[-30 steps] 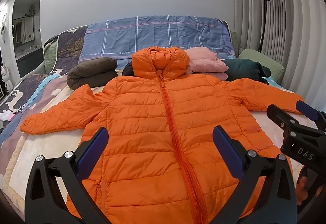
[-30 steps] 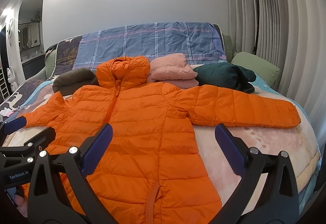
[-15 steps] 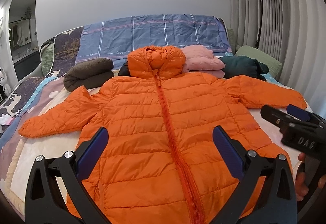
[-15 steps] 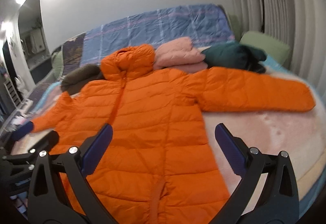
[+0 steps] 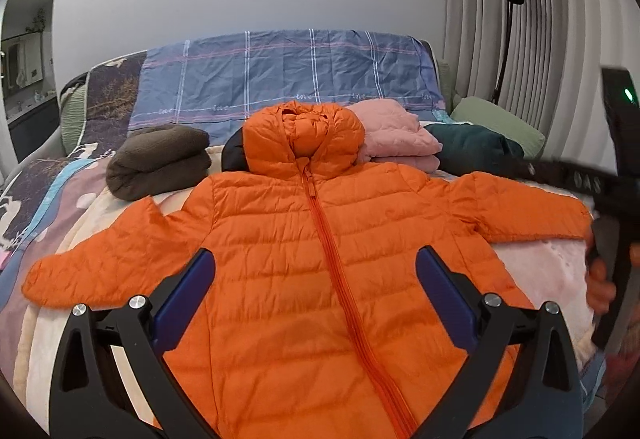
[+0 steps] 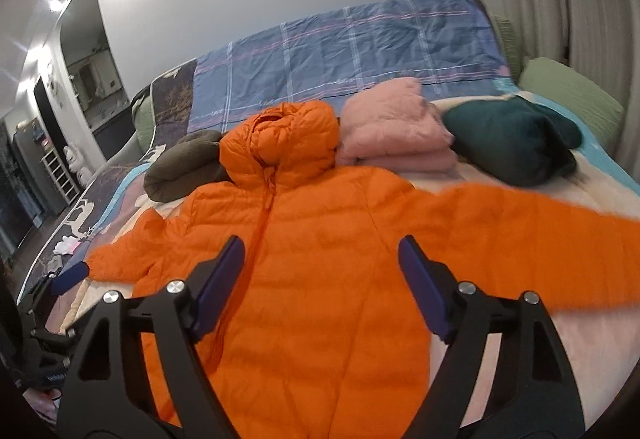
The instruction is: Fold large clothes
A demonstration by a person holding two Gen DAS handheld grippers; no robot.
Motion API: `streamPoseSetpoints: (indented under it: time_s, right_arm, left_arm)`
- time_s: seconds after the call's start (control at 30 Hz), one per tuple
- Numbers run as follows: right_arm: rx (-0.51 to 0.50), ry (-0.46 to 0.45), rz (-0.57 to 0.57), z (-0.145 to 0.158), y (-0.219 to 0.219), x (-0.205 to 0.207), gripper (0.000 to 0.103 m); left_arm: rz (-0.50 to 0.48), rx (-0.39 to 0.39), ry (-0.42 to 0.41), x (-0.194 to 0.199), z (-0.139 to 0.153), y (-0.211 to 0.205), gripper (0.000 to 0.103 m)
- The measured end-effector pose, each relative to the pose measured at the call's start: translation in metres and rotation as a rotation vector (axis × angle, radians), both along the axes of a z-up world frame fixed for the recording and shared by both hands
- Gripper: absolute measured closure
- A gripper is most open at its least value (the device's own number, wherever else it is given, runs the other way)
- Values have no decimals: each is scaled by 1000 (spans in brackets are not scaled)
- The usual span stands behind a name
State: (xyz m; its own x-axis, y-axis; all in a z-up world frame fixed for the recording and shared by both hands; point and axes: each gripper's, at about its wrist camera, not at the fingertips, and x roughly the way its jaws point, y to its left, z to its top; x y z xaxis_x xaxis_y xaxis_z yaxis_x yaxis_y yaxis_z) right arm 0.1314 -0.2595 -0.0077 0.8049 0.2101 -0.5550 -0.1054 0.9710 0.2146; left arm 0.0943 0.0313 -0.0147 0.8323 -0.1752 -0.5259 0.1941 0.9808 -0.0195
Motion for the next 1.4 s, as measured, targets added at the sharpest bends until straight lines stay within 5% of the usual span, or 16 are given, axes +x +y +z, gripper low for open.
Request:
streamPoseSetpoints:
  time_s: [0.2, 0.4, 0.57, 0.77, 0.83, 0.93, 0.97, 1.03, 1.17, 1.3, 1.4]
  right_arm:
    - [38, 72, 96, 9, -1, 119, 23]
    - [178, 171, 156, -7, 1, 246, 16]
    - [223, 232, 158, -32, 8, 333, 12]
    - [310, 296, 175, -64, 9, 387, 10]
    - [348, 297, 181, -68, 10, 394, 16]
    - [362, 308, 255, -64, 19, 390, 81]
    - [349, 305, 284, -59, 23, 380, 87]
    - [278, 258, 322, -44, 30, 361, 90]
    - [174, 141, 415, -16, 25, 293, 91]
    - [-55, 46, 536, -21, 24, 200, 87]
    - [-171, 83, 528, -49, 17, 146, 56]
  left_arm:
    - [-59, 30, -22, 85, 12, 5, 2]
    - [-25, -27, 58, 231, 12, 33, 2]
    - [20, -122, 201, 351, -19, 69, 2]
    - [-16, -290, 267, 414, -40, 81, 2]
    - [-35, -300, 273, 417, -44, 77, 13]
    - [-147, -324, 259, 407, -41, 66, 33]
    - [-189, -328, 239, 398, -36, 63, 37]
    - [-260, -283, 197, 377, -22, 55, 60]
    - [-353, -241, 131, 321, 1, 61, 65]
    - [-430, -210, 87, 249, 0, 82, 64]
    - [-390, -174, 105, 198, -24, 107, 53]
